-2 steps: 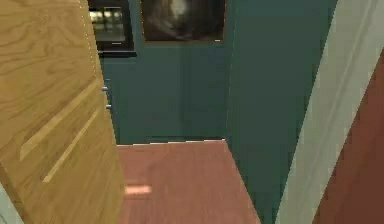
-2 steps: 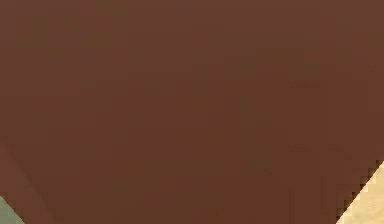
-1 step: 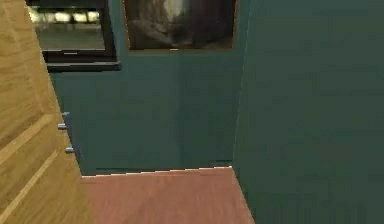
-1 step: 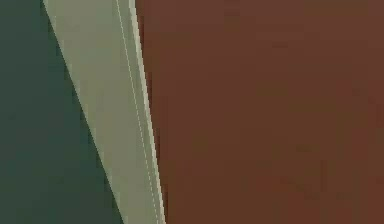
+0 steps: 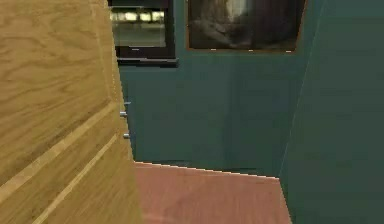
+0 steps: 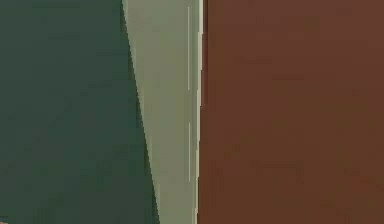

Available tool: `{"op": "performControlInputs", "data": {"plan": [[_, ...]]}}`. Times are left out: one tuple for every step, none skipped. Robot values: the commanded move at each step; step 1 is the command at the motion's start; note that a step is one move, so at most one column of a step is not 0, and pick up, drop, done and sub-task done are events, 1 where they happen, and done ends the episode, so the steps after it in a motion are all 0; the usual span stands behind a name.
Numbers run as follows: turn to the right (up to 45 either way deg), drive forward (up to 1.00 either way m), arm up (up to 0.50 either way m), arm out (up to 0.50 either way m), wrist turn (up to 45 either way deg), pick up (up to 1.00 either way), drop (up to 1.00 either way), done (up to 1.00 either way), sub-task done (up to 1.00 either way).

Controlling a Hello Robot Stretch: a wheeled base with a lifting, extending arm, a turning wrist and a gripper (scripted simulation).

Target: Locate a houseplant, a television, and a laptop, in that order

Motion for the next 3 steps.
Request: {"op": "performControlInputs", "data": {"plan": [[0.0,1.0,0.0,0.0,0.0,0.0,0.0,0.0,0.0],[-33.0,0.0,0.0,0.0,0.0,0.0,0.0,0.0,0.0],[0.0,0.05,0.0,0.0,0.0,0.0,0.0,0.0,0.0]]}}
